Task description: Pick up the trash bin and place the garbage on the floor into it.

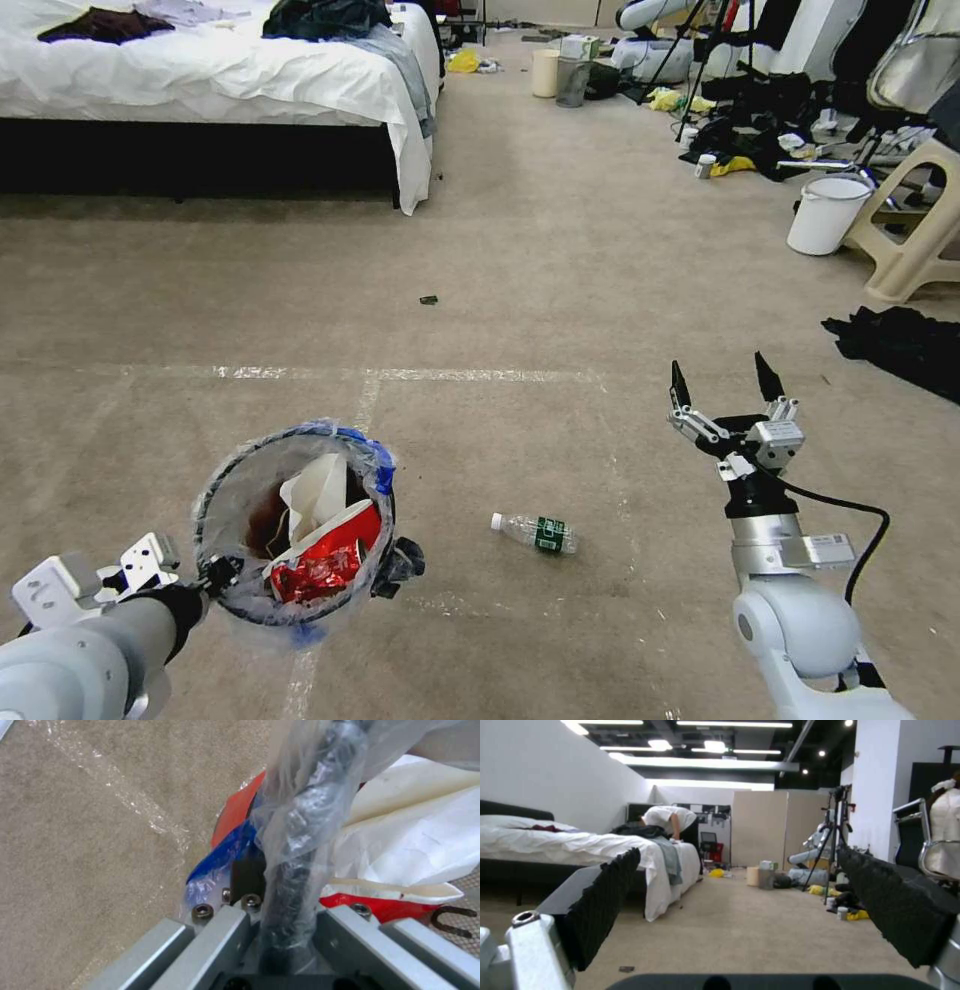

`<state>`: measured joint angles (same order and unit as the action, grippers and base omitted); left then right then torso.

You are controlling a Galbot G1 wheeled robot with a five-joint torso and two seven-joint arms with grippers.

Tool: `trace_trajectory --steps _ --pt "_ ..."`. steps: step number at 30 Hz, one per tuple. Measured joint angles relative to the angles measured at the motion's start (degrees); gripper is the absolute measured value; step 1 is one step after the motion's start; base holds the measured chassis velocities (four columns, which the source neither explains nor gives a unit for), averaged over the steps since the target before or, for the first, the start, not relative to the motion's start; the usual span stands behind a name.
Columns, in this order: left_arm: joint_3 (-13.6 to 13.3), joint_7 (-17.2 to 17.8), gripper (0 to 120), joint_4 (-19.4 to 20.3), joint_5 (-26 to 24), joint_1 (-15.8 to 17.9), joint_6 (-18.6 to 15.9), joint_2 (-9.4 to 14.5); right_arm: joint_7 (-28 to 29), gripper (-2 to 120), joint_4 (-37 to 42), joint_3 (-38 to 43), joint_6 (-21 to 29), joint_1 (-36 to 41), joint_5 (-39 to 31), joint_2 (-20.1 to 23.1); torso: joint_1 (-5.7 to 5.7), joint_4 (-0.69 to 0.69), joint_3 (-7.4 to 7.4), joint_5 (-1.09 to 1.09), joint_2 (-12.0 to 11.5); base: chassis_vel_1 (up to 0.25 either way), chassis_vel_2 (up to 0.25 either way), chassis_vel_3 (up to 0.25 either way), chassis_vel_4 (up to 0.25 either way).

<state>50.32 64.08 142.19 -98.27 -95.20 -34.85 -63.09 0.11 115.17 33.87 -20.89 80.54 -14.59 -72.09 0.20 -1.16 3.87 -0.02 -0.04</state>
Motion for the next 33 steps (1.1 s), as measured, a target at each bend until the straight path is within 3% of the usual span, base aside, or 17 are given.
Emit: trace_trajectory --steps 33 --pt "-0.43 0.08 0 -0.64 -0.31 1.19 -0.11 0.38 -1.70 100 -3.35 -1.17 -1.24 -1.05 0.09 0.61 0.00 0.00 0.00 0.01 0.00 -0.004 0.003 0.003 -0.003"
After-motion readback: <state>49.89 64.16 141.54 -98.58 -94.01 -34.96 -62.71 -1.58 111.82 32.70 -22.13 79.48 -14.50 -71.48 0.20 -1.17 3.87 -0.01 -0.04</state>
